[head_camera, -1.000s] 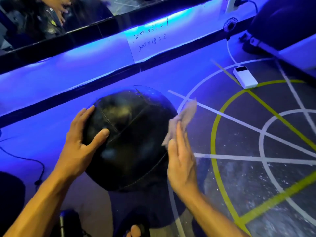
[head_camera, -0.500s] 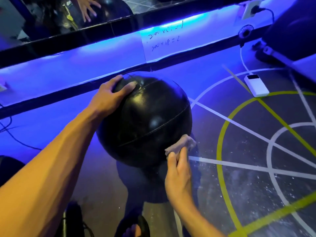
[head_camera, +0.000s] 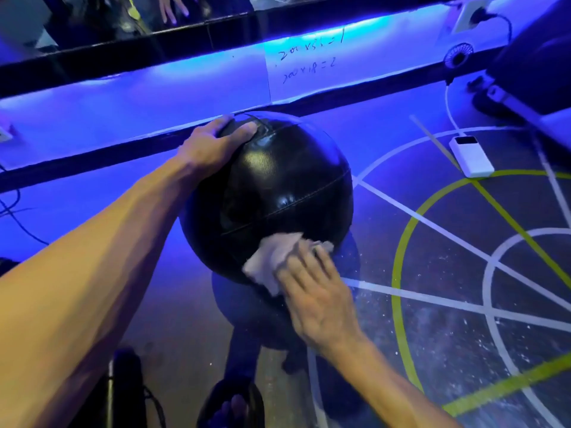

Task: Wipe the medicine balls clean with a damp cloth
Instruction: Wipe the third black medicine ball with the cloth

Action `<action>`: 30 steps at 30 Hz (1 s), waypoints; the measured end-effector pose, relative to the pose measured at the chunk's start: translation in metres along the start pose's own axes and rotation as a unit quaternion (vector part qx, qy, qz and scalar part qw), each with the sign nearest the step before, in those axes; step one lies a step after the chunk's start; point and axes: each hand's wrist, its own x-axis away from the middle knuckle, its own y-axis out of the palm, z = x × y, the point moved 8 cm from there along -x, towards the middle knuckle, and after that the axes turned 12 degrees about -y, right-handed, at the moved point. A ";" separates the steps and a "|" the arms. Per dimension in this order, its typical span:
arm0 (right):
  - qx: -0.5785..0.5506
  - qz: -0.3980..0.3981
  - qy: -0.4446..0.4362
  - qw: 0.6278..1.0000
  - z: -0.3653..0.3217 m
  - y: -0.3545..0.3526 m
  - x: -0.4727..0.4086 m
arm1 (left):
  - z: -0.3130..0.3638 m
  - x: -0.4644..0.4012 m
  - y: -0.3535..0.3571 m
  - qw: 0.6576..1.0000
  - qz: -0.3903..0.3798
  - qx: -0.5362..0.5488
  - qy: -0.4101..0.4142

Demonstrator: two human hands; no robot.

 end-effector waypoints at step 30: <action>-0.550 0.280 0.408 0.673 0.081 -0.054 0.018 | -0.082 0.157 -0.012 0.992 -0.006 0.090 0.090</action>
